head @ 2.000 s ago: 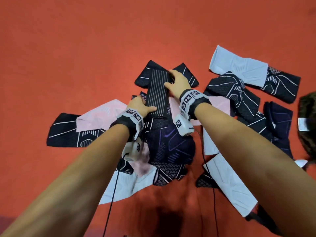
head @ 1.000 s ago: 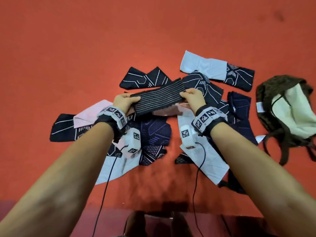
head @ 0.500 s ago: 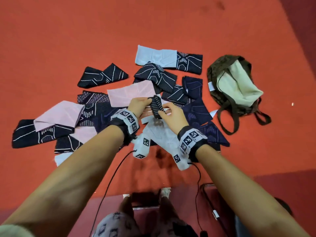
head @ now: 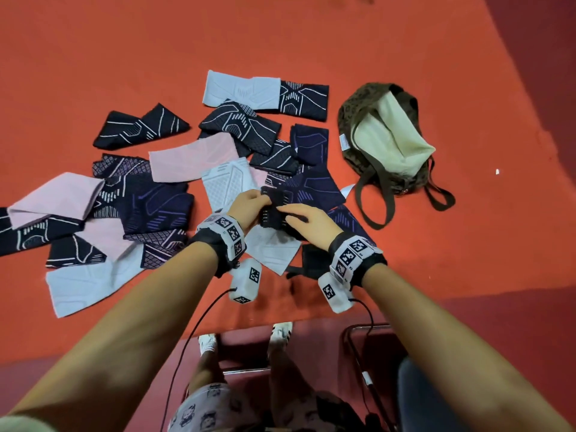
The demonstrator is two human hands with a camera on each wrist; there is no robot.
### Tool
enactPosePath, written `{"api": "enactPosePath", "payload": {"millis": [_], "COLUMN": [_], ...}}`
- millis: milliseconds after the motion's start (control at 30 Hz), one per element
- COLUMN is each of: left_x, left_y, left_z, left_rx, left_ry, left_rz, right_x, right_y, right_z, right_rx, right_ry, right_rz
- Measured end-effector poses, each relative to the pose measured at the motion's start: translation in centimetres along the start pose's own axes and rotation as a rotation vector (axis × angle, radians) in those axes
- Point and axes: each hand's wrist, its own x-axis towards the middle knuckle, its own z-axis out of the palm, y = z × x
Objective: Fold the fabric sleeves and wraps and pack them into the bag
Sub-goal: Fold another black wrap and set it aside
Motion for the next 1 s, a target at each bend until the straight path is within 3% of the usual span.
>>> {"api": "enactPosePath", "payload": {"millis": [100,267,433,567,733,800,900,1000], "left_x": [-0.4,-0.1,0.3,0.8,1.2,0.9,0.9,0.5], "left_y": [-1.3,-3.6,-5.7,-7.0,-8.2,-8.3,-8.6,-8.9], "left_z": [2.0,2.5,2.2,2.2,3.1,4.0,6.3,9.2], "left_rx": [-0.027,-0.002,0.011,-0.054,-0.215,-0.229,-0.27,-0.254], "left_ry": [-0.013,0.074,0.086,0.036,-0.055,-0.133,-0.24,-0.281], "left_rz": [-0.019,0.01,-0.033,-0.07,-0.149,-0.197,-0.253,-0.251], "right_x": [-1.1,-2.5,-4.4,-4.4,-4.3,-4.5,-5.3,-6.1], "right_y": [1.4,4.9,10.2,12.1,13.7,14.0,14.3,14.7], "right_z": [-1.1,-2.8,-2.6,-1.0,0.1,0.2,0.0,-0.5], "right_rx": [0.017,0.027,-0.084,-0.196,-0.148,-0.103,0.007,0.291], "right_ry": [-0.017,0.197,0.203,0.26,0.276,0.277,0.399,0.531], "right_rz": [0.061,0.357,0.62,0.683,0.757,0.704,0.55,0.549]}}
